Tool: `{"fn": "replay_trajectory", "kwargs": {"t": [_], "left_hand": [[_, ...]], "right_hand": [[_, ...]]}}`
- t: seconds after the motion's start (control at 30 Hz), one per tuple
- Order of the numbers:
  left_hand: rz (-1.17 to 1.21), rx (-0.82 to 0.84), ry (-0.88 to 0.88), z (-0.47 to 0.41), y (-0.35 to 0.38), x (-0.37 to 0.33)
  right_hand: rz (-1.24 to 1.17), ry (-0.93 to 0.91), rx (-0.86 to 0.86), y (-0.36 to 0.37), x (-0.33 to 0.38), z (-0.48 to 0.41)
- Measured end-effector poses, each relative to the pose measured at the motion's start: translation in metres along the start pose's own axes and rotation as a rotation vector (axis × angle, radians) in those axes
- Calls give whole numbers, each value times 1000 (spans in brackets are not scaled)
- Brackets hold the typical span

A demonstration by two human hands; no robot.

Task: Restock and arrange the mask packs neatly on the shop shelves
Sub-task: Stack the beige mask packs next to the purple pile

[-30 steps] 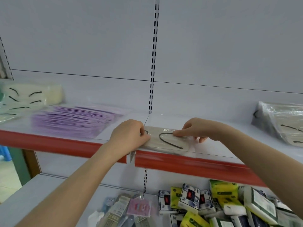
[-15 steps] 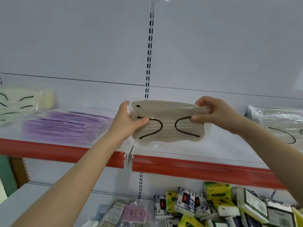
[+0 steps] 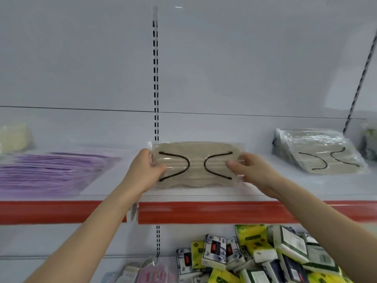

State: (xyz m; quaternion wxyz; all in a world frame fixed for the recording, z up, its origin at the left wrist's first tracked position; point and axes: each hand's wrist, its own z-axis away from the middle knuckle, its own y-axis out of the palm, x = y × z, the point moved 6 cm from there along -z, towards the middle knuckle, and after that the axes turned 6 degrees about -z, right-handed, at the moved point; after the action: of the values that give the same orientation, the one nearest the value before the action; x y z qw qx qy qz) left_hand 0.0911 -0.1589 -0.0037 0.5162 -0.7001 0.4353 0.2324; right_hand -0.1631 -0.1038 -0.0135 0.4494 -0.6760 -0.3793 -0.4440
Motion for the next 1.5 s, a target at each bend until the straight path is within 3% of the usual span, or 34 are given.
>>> {"fn": "replay_trajectory", "kwargs": {"t": [0.2,0.4,0.6,0.83,1.03,1.13,1.37,1.5], "left_hand": [[52,0,78,4,32,-45],[98,76,113,-4,107,-108],[124,224,83,-17,214,-179],[-20,477,68,-9,321,-227],[-426,377,158,-11,343,-225],[-428,376,185,-11,344,-230],[-413,199,128,-41,349,-235],[-372,233,75,-41,351,-225]], "right_hand": [[-74,-79,-158,-55,-2,-3],[-122,-96,-251,-148,-16,1],[-64,-34,-288,-272,-40,-2],[84,82,-237,-376,-90,-23],[542,136,-14,-398,-116,-35],[644,127,61,-394,-115,-37],[718,30,-99,-393,-105,-64],[695,23,-82,-392,-113,-67]]}}
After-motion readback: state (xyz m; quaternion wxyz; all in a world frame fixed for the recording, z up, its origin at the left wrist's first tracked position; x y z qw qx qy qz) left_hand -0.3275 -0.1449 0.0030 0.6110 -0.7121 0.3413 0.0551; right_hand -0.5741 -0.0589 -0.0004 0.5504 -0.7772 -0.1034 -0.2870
